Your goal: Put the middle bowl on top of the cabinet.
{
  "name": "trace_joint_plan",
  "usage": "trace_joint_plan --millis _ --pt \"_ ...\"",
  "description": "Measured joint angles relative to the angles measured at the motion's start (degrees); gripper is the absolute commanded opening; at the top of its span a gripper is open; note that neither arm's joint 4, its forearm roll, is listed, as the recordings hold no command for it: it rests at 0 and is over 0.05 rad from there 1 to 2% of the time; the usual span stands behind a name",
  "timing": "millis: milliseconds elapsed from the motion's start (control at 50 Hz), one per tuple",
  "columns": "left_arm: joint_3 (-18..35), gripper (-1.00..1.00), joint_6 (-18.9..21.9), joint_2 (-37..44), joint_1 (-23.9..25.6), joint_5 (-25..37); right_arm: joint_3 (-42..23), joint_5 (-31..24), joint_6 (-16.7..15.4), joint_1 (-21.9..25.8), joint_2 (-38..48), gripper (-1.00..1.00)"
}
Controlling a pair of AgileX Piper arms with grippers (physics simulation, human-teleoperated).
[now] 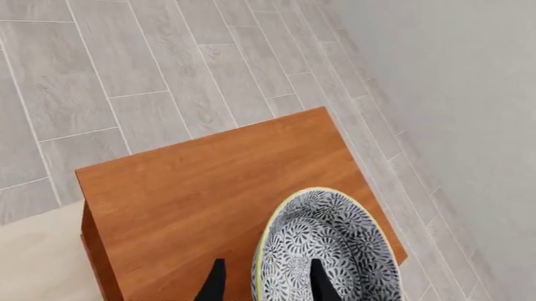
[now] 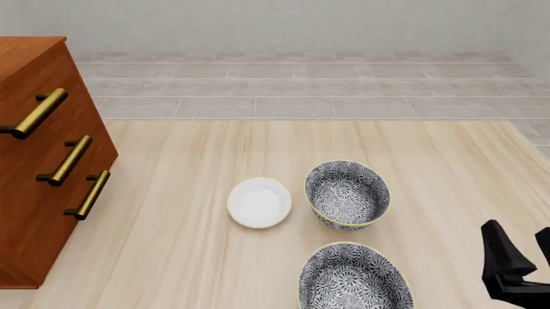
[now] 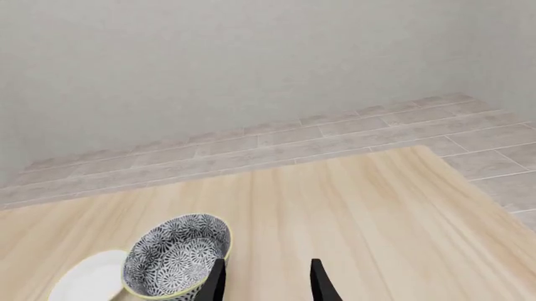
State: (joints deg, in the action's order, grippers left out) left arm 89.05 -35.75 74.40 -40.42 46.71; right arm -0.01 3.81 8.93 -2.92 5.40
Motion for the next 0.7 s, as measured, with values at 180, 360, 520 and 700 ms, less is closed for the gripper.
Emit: trace_joint_plan --millis 180,360,520,700 --pt "0.0 1.00 -0.1 -0.3 0.2 -0.2 0.0 0.1 0.0 0.0 0.1 1.00" --pt "0.5 1.00 -0.1 -0.7 0.0 0.0 0.0 0.1 0.0 0.0 0.1 1.00" --pt "1.6 1.00 0.0 -1.6 -0.6 0.3 0.0 0.1 0.0 0.0 0.1 1.00" --pt "2.9 1.00 0.2 -2.7 -1.3 0.5 0.0 -0.2 -0.1 0.0 -0.2 1.00"
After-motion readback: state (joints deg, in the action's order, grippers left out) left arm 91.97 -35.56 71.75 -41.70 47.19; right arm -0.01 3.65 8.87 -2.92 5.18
